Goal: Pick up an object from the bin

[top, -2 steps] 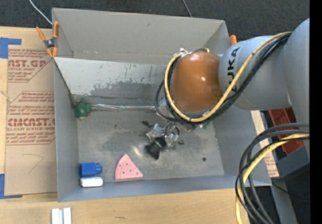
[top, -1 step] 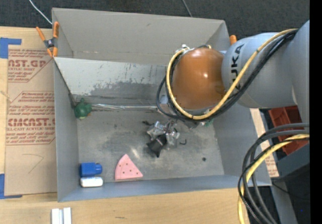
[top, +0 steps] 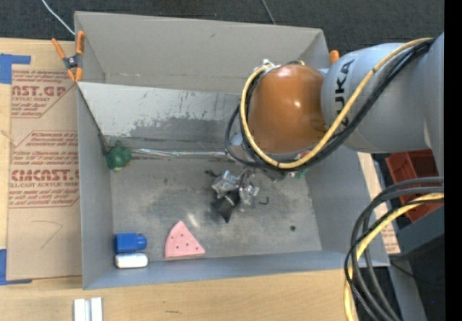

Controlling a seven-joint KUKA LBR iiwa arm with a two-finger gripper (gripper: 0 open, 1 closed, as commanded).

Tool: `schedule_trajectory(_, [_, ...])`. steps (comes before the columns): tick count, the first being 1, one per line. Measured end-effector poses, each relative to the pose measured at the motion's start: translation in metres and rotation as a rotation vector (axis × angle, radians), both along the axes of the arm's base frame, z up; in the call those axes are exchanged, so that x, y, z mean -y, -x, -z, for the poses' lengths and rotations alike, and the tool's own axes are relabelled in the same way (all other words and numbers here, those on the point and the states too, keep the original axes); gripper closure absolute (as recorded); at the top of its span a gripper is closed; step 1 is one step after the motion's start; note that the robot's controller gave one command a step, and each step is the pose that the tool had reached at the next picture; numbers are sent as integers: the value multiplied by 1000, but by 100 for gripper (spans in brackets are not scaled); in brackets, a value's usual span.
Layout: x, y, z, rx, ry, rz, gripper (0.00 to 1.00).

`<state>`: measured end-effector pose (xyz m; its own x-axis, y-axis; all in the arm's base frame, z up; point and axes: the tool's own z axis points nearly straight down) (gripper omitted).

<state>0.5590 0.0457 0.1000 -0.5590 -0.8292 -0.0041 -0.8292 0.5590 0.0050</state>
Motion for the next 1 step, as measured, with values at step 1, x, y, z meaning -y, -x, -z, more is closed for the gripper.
schedule_trajectory(1, [0,0,-5,1,0,0,100])
